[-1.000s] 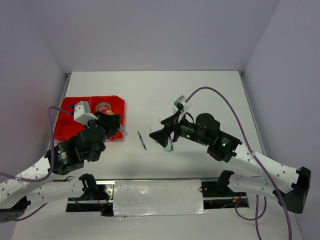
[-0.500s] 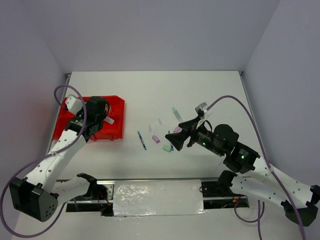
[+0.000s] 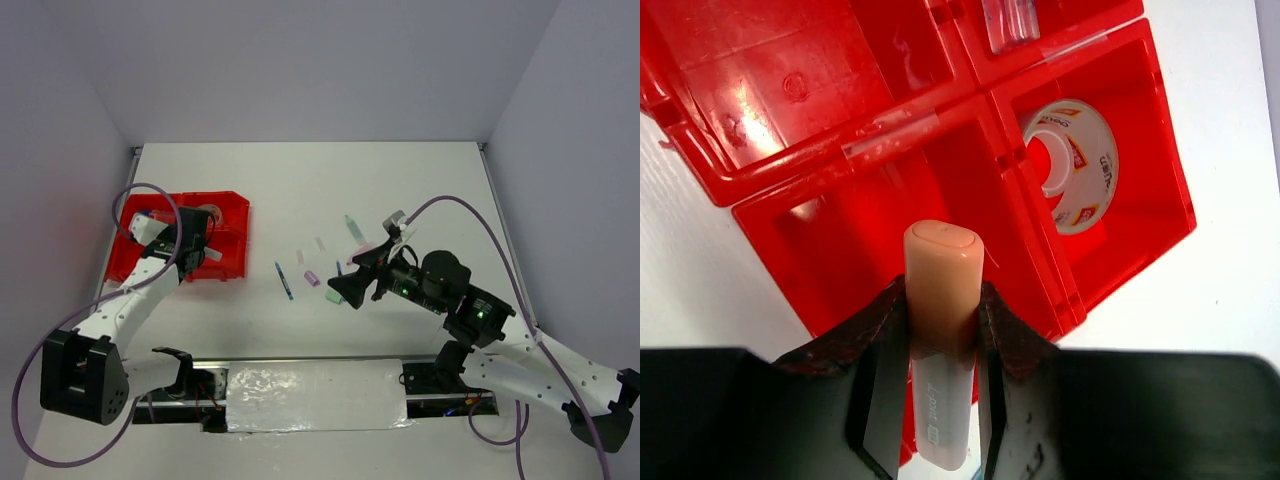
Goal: Sort the stationery into containers
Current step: Place the pen in the storage box.
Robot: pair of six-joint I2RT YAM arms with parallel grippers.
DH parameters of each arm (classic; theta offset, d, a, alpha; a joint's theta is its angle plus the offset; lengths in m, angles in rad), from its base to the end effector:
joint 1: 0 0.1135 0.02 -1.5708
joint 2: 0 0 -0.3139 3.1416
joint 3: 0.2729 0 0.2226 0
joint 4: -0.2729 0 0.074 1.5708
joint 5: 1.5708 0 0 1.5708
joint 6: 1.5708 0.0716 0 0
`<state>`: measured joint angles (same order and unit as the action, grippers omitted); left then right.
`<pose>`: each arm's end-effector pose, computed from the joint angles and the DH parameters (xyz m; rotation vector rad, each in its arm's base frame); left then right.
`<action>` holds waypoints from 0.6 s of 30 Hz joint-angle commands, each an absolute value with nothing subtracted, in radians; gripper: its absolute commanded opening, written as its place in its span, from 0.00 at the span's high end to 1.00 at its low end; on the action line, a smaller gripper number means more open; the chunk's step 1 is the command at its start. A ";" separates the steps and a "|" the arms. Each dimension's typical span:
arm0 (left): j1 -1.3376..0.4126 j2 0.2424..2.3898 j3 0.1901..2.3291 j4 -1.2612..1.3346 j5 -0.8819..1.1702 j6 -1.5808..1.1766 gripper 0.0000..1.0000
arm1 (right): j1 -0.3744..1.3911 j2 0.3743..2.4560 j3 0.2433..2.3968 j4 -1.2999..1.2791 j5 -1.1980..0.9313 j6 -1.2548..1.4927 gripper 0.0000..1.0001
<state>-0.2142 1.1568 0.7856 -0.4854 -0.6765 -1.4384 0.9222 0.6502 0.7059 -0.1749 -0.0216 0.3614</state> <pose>0.2052 0.0012 0.2809 -1.4890 1.6222 -0.0787 0.0745 0.1009 0.3580 -0.5112 1.7134 0.9653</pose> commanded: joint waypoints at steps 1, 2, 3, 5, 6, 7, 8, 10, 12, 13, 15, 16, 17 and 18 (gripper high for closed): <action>-0.187 1.173 0.792 -0.402 -0.672 -1.407 0.85 | 0.920 0.660 0.698 -0.124 -0.058 0.373 0.00; -0.184 1.177 0.790 -0.400 -0.670 -1.405 0.79 | 0.920 0.661 0.696 -0.123 -0.063 0.374 0.00; -0.180 1.181 0.781 -0.375 -0.664 -1.394 0.76 | 0.922 0.666 0.695 -0.121 -0.067 0.374 0.00; -0.172 1.186 0.775 -0.356 -0.654 -1.367 0.65 | 0.920 0.669 0.696 -0.110 -0.081 0.374 0.00; -0.169 1.195 0.769 -0.324 -0.635 -1.353 0.61 | 0.920 0.673 0.693 -0.109 -0.084 0.374 0.00; -0.163 1.201 0.770 -0.318 -0.629 -1.336 0.59 | 0.920 0.678 0.695 -0.104 -0.087 0.374 0.00; -0.160 1.216 0.770 -0.319 -0.623 -1.339 0.54 | 0.920 0.686 0.695 -0.100 -0.089 0.376 0.00; -0.155 1.226 0.773 -0.321 -0.614 -1.336 0.49 | 0.920 0.695 0.696 -0.100 -0.094 0.374 0.00; -0.155 1.229 0.778 -0.327 -0.612 -1.339 0.36 | 0.920 0.703 0.695 -0.095 -0.100 0.374 0.00; -0.155 1.226 0.782 -0.342 -0.615 -1.344 0.25 | 0.920 0.706 0.695 -0.095 -0.101 0.373 0.00; -0.155 1.213 0.798 -0.371 -0.621 -1.357 0.16 | 0.919 0.707 0.693 -0.095 -0.100 0.371 0.00; -0.155 1.207 0.801 -0.374 -0.620 -1.350 0.11 | 0.920 0.709 0.693 -0.097 -0.098 0.368 0.00; -0.155 1.186 0.808 -0.373 -0.615 -1.341 0.10 | 0.920 0.710 0.695 -0.098 -0.091 0.368 0.00; -0.155 1.175 0.814 -0.377 -0.614 -1.333 0.09 | 0.922 0.712 0.696 -0.104 -0.086 0.367 0.00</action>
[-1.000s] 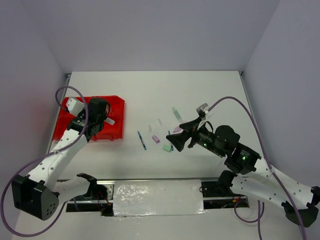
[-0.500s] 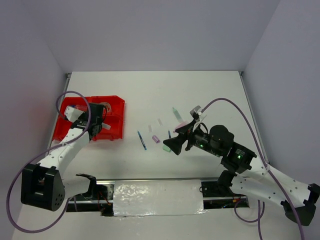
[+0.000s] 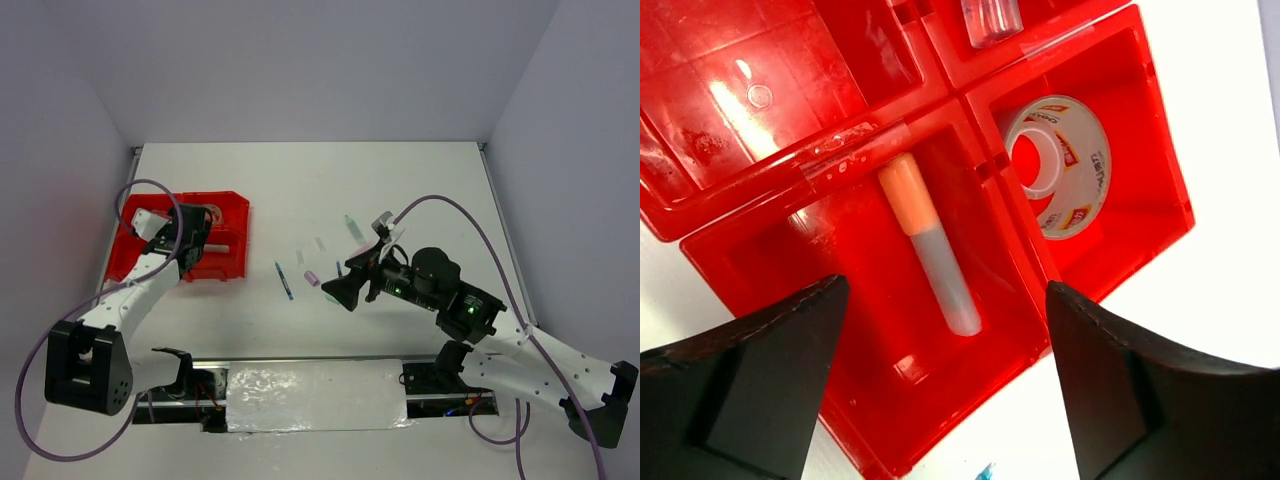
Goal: Sort the stationery into containers
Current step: Place the pen in the storage box, then pick up the pen from the center of the board.
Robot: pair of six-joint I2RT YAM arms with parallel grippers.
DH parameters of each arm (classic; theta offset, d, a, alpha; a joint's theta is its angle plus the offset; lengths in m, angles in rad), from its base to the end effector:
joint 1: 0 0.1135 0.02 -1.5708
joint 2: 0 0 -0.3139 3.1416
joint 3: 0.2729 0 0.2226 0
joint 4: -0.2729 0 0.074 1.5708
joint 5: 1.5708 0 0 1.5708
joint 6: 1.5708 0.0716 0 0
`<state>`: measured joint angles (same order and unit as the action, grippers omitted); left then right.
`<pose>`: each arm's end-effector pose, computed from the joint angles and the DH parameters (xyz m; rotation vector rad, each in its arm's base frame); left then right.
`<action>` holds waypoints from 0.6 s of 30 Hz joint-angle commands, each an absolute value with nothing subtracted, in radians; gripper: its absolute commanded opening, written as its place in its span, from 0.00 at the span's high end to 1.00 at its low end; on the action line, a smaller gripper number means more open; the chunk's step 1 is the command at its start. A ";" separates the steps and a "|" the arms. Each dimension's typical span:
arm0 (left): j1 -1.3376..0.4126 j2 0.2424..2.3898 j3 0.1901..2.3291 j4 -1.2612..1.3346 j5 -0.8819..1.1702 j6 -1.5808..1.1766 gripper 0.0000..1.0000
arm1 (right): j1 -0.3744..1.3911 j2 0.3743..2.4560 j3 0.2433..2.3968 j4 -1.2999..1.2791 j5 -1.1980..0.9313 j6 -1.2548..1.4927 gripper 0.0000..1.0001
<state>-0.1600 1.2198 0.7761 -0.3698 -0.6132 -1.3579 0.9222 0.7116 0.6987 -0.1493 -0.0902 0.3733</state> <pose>0.2262 0.0052 0.2741 -1.4635 1.6545 -0.0966 0.0799 0.1161 0.3523 -0.5681 1.7568 1.0123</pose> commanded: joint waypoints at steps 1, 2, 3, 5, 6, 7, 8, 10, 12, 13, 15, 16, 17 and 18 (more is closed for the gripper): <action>-0.155 1.163 0.824 -0.383 -0.606 -1.324 0.07 | 0.920 0.718 0.701 -0.109 -0.086 0.359 0.00; -0.155 1.135 0.839 -0.379 -0.600 -1.310 0.06 | 0.919 0.724 0.704 -0.115 -0.084 0.351 0.00; -0.155 1.111 0.847 -0.361 -0.574 -1.264 0.01 | 0.920 0.745 0.715 -0.136 -0.080 0.338 0.00; -0.155 1.095 0.891 -0.362 -0.540 -1.182 0.01 | 0.922 0.779 0.732 -0.175 -0.057 0.321 0.00; -0.155 1.092 0.913 -0.373 -0.523 -1.149 0.01 | 0.920 0.797 0.741 -0.214 -0.043 0.315 0.00; -0.155 1.094 0.937 -0.388 -0.485 -1.120 0.01 | 0.919 0.830 0.753 -0.227 -0.005 0.318 0.00; -0.156 1.097 0.986 -0.432 -0.467 -1.062 0.01 | 0.914 0.845 0.756 -0.248 0.009 0.319 0.00; -0.156 1.095 1.020 -0.462 -0.418 -1.000 0.01 | 0.897 0.900 0.779 -0.282 0.072 0.346 0.00; -0.160 1.089 1.045 -0.500 -0.342 -0.916 0.01 | 0.855 0.940 0.795 -0.326 0.089 0.377 0.00; -0.163 1.075 1.048 -0.511 -0.321 -0.890 0.01 | 0.839 0.974 0.805 -0.336 0.112 0.409 0.00; -0.175 1.059 1.040 -0.521 -0.251 -0.794 0.01 | 0.824 1.003 0.818 -0.366 0.144 0.420 0.00; -0.178 1.043 1.040 -0.528 -0.217 -0.757 0.01 | 0.812 1.034 0.837 -0.377 0.167 0.407 0.00; -0.184 1.034 1.039 -0.534 -0.184 -0.718 0.01 | 0.799 1.051 0.850 -0.394 0.169 0.397 0.00; -0.193 1.026 1.039 -0.546 -0.140 -0.650 0.01 | 0.784 1.064 0.862 -0.425 0.170 0.391 0.00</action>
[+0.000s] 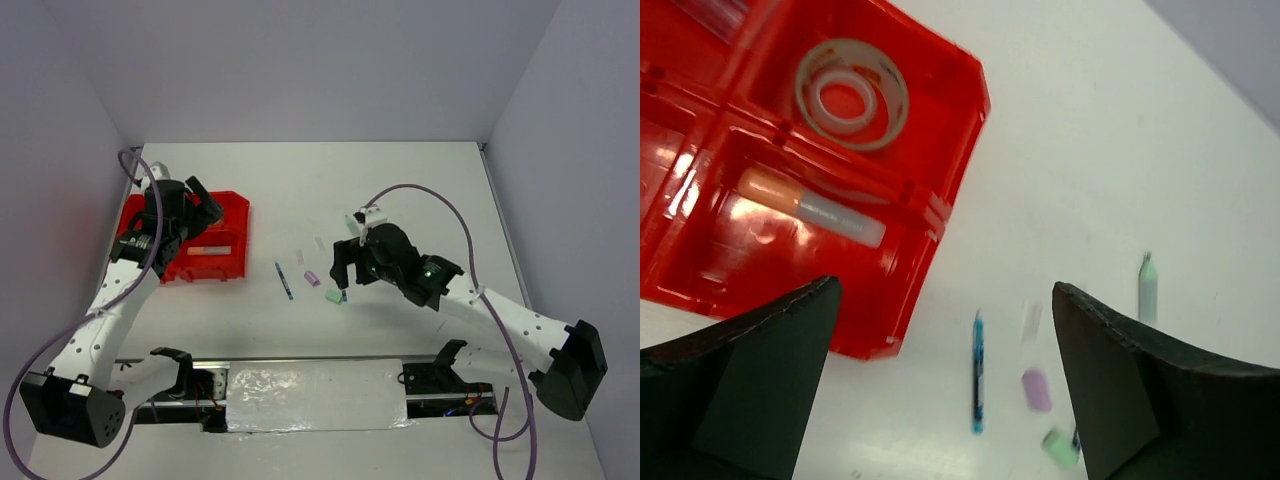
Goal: Sort the stationery into containers
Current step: Pick up the pen from the center of the board.
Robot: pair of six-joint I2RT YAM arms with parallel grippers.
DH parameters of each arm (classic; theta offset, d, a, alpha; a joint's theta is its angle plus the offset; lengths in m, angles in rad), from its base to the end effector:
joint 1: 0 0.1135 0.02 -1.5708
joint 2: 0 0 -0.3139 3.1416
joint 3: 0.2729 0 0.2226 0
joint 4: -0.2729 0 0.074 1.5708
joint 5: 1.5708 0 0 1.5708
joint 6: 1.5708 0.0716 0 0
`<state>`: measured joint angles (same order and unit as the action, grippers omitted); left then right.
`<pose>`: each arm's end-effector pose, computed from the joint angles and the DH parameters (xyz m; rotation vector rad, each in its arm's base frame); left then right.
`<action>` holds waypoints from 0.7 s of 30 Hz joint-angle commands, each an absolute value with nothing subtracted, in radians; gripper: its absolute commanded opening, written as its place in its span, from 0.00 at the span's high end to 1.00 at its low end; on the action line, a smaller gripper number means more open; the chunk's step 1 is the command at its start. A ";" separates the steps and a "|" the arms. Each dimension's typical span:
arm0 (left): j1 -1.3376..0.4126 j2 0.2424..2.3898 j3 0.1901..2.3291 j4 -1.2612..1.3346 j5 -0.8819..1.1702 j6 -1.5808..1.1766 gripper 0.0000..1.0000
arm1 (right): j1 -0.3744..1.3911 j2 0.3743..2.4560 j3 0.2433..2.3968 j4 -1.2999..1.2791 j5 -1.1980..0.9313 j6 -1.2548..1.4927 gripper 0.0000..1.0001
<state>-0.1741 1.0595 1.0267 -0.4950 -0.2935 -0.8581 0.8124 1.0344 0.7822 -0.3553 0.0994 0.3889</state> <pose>0.2062 -0.0152 0.3684 -0.8650 1.9025 -0.3227 0.1437 0.1413 0.3050 -0.4124 2.1947 0.5679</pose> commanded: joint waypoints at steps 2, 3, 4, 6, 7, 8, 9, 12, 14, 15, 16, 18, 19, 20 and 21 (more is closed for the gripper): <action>-0.204 0.987 1.023 -0.584 -0.098 -0.564 0.01 | 0.712 1.104 0.894 -0.463 0.199 0.432 0.00; -0.204 0.968 1.013 -0.586 -0.080 -0.533 0.01 | 0.687 1.112 0.900 -0.466 0.216 0.464 0.00; -0.204 0.935 0.987 -0.583 -0.060 -0.506 0.01 | 0.658 1.126 0.908 -0.469 0.241 0.533 0.00; -0.206 0.902 0.956 -0.572 -0.008 -0.433 0.01 | 0.655 1.153 0.932 -0.510 0.398 0.682 0.00; -0.206 0.878 0.925 -0.565 0.008 -0.419 0.01 | 0.653 1.167 0.943 -0.529 0.443 0.730 0.00; -0.206 0.867 0.908 -0.557 0.015 -0.401 0.01 | 0.652 1.183 0.956 -0.547 0.498 0.754 0.00; -0.206 0.842 0.890 -0.546 0.029 -0.394 0.01 | 0.653 1.215 0.978 -0.554 0.517 0.800 0.00; -0.209 0.824 0.841 -0.518 0.043 -0.397 0.01 | 0.647 1.270 1.005 -0.511 0.493 0.772 0.01; -0.212 0.815 0.839 -0.514 0.031 -0.399 0.01 | 0.634 1.298 1.026 -0.505 0.473 0.727 0.02; -0.212 0.813 0.838 -0.515 0.017 -0.403 0.01 | 0.629 1.325 1.051 -0.506 0.459 0.704 0.02; -0.212 0.819 0.841 -0.525 0.005 -0.406 0.01 | 0.621 1.336 1.060 -0.500 0.436 0.668 0.02; -0.213 0.827 0.839 -0.532 0.006 -0.411 0.01 | 0.579 1.373 1.095 -0.469 0.344 0.501 0.02; -0.213 0.828 0.839 -0.531 0.005 -0.411 0.01 | 0.565 1.385 1.109 -0.463 0.248 0.436 0.02; -0.213 0.828 0.839 -0.532 0.005 -0.411 0.01 | 0.555 1.396 1.120 -0.463 0.197 0.370 0.02; -0.215 0.827 0.839 -0.532 0.005 -0.411 0.01 | 0.546 1.414 1.144 -0.472 0.151 0.231 0.02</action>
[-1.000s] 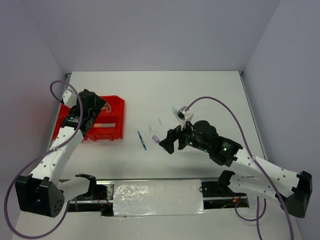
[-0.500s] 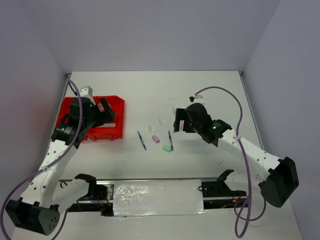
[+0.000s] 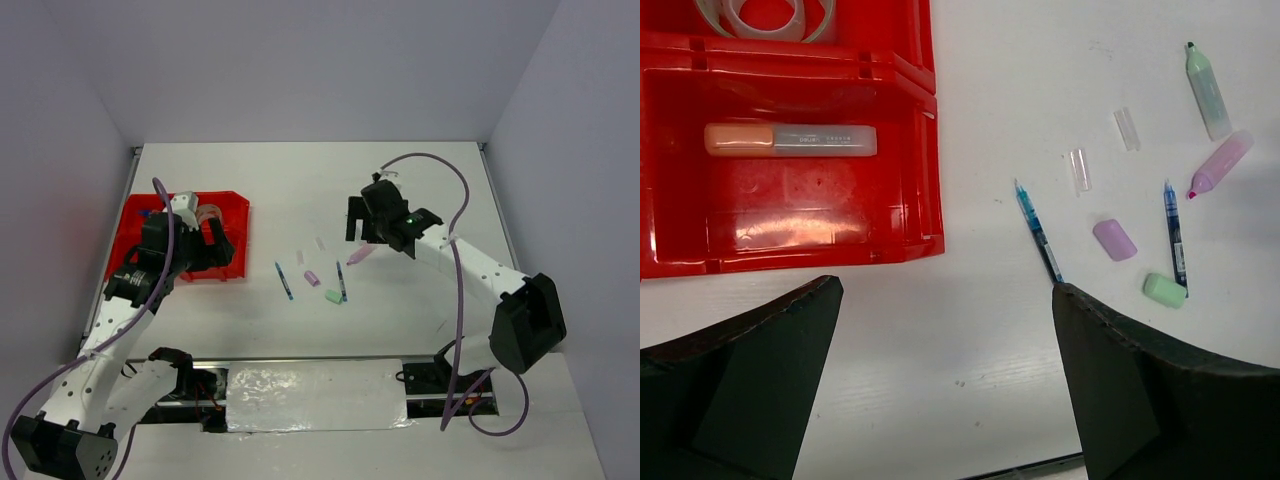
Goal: Sort the stationery into containers
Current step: Pick up the pen from the center of the board.
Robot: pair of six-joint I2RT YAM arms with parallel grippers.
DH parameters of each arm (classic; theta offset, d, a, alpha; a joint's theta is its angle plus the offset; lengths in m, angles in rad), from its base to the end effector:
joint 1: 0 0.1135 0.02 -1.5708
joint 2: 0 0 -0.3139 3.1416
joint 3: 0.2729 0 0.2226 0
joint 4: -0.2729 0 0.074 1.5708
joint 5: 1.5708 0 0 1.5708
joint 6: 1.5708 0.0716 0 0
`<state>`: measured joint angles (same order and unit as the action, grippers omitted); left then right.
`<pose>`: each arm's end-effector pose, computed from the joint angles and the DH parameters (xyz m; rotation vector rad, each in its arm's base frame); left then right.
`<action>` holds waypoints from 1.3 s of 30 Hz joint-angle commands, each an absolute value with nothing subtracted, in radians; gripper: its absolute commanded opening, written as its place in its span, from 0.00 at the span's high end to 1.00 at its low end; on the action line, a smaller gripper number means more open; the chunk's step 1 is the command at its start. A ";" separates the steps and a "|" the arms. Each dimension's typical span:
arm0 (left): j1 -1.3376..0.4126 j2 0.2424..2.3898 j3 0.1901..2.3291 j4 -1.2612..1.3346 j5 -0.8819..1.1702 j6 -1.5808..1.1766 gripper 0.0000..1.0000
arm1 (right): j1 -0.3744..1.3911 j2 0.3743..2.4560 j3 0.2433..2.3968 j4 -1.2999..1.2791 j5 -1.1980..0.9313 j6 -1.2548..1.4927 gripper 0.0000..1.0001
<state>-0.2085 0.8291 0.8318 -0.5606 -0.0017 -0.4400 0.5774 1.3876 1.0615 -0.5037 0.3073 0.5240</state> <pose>0.1425 -0.0300 0.3284 -0.2496 2.1379 -0.3787 0.2474 0.1353 0.3054 0.0787 2.3557 0.1677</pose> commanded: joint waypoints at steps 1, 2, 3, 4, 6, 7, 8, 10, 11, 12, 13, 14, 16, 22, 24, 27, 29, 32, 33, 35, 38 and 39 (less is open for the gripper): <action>-0.215 0.824 0.838 -0.532 0.005 -0.413 0.01 | 0.545 1.417 1.147 -0.479 0.088 0.165 0.02; -0.215 0.819 0.838 -0.532 0.006 -0.413 0.01 | 0.545 1.416 1.140 -0.473 0.048 0.097 0.02; -0.215 0.813 0.836 -0.529 0.005 -0.413 0.01 | 0.546 1.405 1.112 -0.465 0.010 -0.058 0.00; -0.215 0.810 0.835 -0.528 0.005 -0.413 0.01 | 0.546 1.399 1.097 -0.457 -0.056 -0.125 0.00; -0.215 0.808 0.834 -0.528 0.005 -0.411 0.01 | 0.545 1.381 1.037 -0.436 -0.127 -0.325 0.00; -0.215 0.808 0.836 -0.528 0.006 -0.411 0.01 | 0.543 1.375 1.011 -0.425 -0.162 -0.395 0.00; -0.215 0.813 0.836 -0.529 0.005 -0.410 0.01 | 0.545 1.364 0.943 -0.379 -0.191 -0.525 0.00; -0.215 0.819 0.838 -0.531 0.005 -0.407 0.01 | 0.535 1.370 0.907 -0.347 -0.192 -0.622 0.00; -0.215 0.821 0.839 -0.531 0.006 -0.405 0.01 | 0.522 1.391 0.916 -0.356 -0.239 -0.665 0.00; -0.215 0.819 0.839 -0.532 0.006 -0.403 0.01 | 0.500 1.402 0.928 -0.368 -0.277 -0.676 0.01; -0.215 0.819 0.838 -0.531 0.005 -0.400 0.01 | 0.471 1.413 0.942 -0.382 -0.319 -0.683 0.01; -0.215 0.818 0.838 -0.529 0.009 -0.397 0.01 | 0.460 1.433 0.971 -0.399 -0.369 -0.692 0.01; -0.215 0.818 0.839 -0.529 0.012 -0.394 0.01 | 0.454 1.459 0.995 -0.426 -0.370 -0.709 0.00; -0.215 0.818 0.845 -0.535 0.006 -0.390 0.01 | 0.417 1.568 1.075 -0.494 -0.334 -0.821 0.00; -0.215 0.808 0.845 -0.537 0.006 -0.390 0.01 | 0.385 1.591 1.098 -0.514 -0.333 -0.845 0.00; -0.215 0.784 0.842 -0.532 0.005 -0.391 0.01 | 0.359 1.588 1.100 -0.505 -0.321 -0.864 0.00; -0.216 0.773 0.839 -0.531 0.009 -0.391 0.01 | 0.356 1.601 1.114 -0.514 -0.322 -0.874 0.00; -0.216 0.776 0.844 -0.531 0.012 -0.388 0.01 | 0.351 1.646 1.123 -0.512 -0.311 -0.882 0.01; -0.216 0.778 0.844 -0.532 0.011 -0.388 0.01 | 0.353 1.657 1.121 -0.505 -0.304 -0.884 0.01; -0.216 0.779 0.845 -0.535 0.005 -0.390 0.01 | 0.351 1.689 1.109 -0.479 -0.279 -0.888 0.01; -0.216 0.769 0.844 -0.535 0.005 -0.391 0.01 | 0.351 1.710 1.080 -0.411 -0.274 -0.899 0.01; -0.218 0.767 0.844 -0.534 0.006 -0.391 0.01 | 0.351 1.713 1.074 -0.399 -0.278 -0.897 0.01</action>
<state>-0.2115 0.7818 0.8318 -0.5610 -0.0017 -0.4160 0.3508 1.7069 1.0832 -0.4717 -0.2821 -0.8700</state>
